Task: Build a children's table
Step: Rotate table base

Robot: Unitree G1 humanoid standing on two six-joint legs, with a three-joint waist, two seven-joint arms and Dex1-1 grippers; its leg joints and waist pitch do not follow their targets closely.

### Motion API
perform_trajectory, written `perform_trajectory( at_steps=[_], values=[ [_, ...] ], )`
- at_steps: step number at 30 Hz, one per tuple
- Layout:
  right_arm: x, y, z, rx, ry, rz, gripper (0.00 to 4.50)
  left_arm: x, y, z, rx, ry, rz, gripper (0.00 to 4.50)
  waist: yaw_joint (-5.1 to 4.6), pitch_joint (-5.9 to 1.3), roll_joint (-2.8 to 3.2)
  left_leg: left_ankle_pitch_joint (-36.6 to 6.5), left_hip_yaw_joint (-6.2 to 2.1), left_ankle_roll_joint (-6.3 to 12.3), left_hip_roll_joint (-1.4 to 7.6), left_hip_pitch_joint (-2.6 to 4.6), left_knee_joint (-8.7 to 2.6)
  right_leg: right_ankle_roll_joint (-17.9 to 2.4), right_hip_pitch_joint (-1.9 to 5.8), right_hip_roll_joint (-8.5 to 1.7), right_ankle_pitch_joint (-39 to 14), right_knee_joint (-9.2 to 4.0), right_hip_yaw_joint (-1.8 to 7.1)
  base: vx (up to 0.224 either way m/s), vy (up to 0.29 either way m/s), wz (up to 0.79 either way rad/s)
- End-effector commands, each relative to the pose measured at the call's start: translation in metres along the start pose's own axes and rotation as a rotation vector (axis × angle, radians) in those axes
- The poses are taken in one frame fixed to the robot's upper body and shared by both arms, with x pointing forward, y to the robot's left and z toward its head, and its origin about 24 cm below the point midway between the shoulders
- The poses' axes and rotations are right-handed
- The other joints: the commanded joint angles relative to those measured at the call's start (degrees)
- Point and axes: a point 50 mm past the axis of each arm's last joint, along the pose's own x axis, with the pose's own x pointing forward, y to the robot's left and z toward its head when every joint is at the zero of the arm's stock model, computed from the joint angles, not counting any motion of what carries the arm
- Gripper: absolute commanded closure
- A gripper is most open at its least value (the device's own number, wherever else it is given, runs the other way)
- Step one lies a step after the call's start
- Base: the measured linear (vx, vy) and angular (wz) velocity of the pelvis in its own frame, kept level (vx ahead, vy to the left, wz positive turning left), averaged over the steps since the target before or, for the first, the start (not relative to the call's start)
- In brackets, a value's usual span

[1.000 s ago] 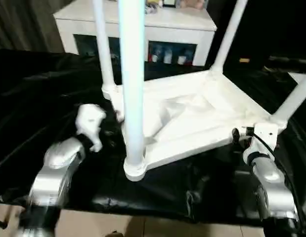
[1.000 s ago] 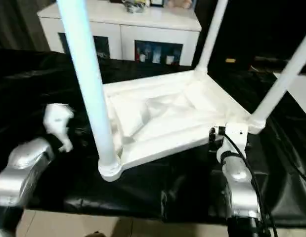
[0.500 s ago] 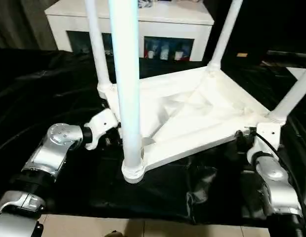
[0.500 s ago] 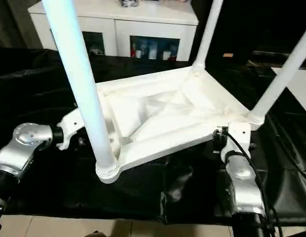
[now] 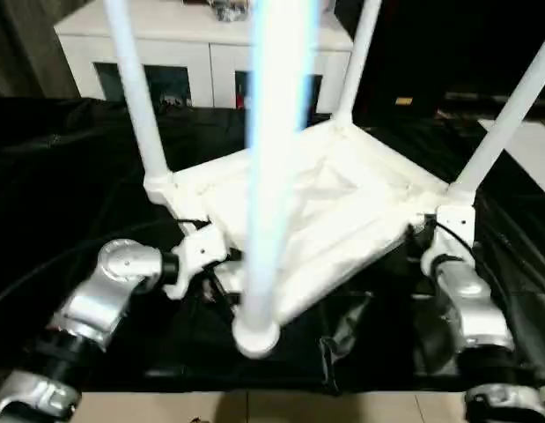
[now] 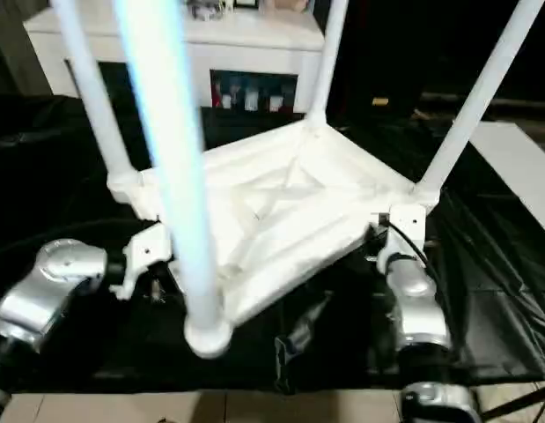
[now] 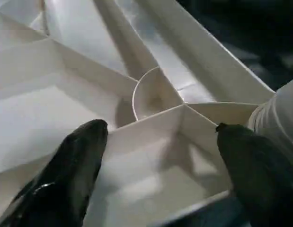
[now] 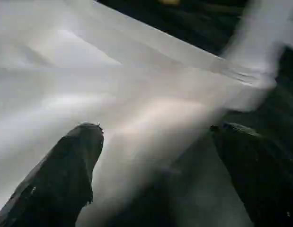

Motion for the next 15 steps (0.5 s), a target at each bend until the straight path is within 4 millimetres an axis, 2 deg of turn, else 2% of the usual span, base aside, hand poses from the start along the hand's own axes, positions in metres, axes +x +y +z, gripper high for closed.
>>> perform_trajectory(
  at_steps=[1,2,3,4,5,6,7,8,11,13,15],
  values=[
    [0.0,-0.007,0.016,0.028,-0.095,0.008,0.28,0.004,-0.008,0.002,-0.017,-0.001,-0.027,0.03,0.7,-3.56,0.96,-7.0,-1.68,1.62,4.83,0.36,-4.28,-12.8,2.22,-5.68,2.0,-3.49,3.23,0.0,0.0,0.0],
    [0.001,-0.014,0.018,0.007,-0.105,-0.017,0.28,0.005,-0.009,0.004,-0.02,-0.014,-0.019,0.03,0.77,-3.58,0.98,-5.5,-1.6,2.15,4.81,0.35,-4.17,-13.2,2.14,-5.49,4.3,-3.41,3.15,0.0,0.0,0.0],
    [0.001,-0.014,0.018,0.007,-0.105,-0.017,0.28,0.005,-0.009,0.004,-0.02,-0.014,-0.019,0.03,0.86,-3.63,0.72,-3.1,-1.49,3.01,4.65,0.22,-3.96,-13.9,2.27,-5.2,8.0,-3.11,3.02,0.0,0.0,0.0],
    [0.003,-0.03,0.017,-0.019,-0.087,-0.104,0.28,0.008,-0.01,0.009,-0.022,-0.042,0.005,0.03,1.14,-3.57,0.86,-2.9,-1.26,3.52,4.6,0.48,-3.86,-14.5,2.01,-5.02,8.8,-3.11,2.97,0.0,0.0,0.0],
    [0.003,-0.035,0.016,-0.022,-0.074,-0.133,0.28,0.009,-0.01,0.01,-0.021,-0.05,0.013,0.03,1.24,-3.54,0.92,-3.2,-1.24,3.46,4.57,0.52,-3.87,-14.6,2.04,-5.01,8.4,-3.17,2.96,0.0,0.0,0.0],
    [0.003,-0.043,0.014,-0.033,-0.065,-0.17,0.28,0.01,-0.008,0.011,-0.014,-0.054,0.028,0.03,1.76,-3.39,0.78,-4.9,-1.16,2.81,4.55,0.55,-3.97,-14.2,2.16,-5.02,5.7,-3.43,2.97,0.0,0.0,0.0],
    [0.003,-0.048,0.013,-0.041,-0.058,-0.19,0.28,0.01,-0.006,0.012,-0.004,-0.061,0.043,0.03,1.76,-3.39,0.78,-4.9,-1.16,2.81,4.55,0.55,-3.97,-14.2,2.16,-5.02,5.7,-3.43,2.97,0.0,0.0,0.0],
    [0.001,-0.058,0.011,-0.063,-0.05,-0.232,0.28,0.008,-0.001,0.016,0.013,-0.077,0.065,0.03,1.96,-3.22,0.79,-7.1,-1.22,1.68,4.54,0.54,-4.17,-13.4,2.17,-5.04,2.5,-3.76,2.94,0.0,0.0,0.0],
    [0.0,-0.064,0.009,-0.071,-0.048,-0.256,0.28,0.002,0.005,0.022,0.021,-0.101,0.077,0.03,1.85,-3.12,0.64,-8.9,-1.24,0.68,4.41,0.5,-4.26,-12.0,2.21,-5.13,-1.1,-4.13,3.01,0.0,0.0,0.0],
    [-0.001,-0.066,0.008,-0.073,-0.049,-0.261,0.28,-0.001,0.009,0.024,0.026,-0.107,0.093,0.03,1.72,-3.11,0.61,-9.3,-1.36,0.56,4.42,0.3,-4.34,-11.7,2.33,-5.15,-2.3,-4.15,3.0,0.0,0.0,0.0],
    [-0.002,-0.069,0.005,-0.096,-0.04,-0.279,0.28,-0.006,0.016,0.025,0.035,-0.1,0.12,0.03,1.65,-3.06,0.62,-9.5,-1.25,0.69,4.3,0.46,-4.23,-11.5,2.09,-5.08,-3.3,-4.35,3.04,0.0,0.0,0.0]
  ],
)
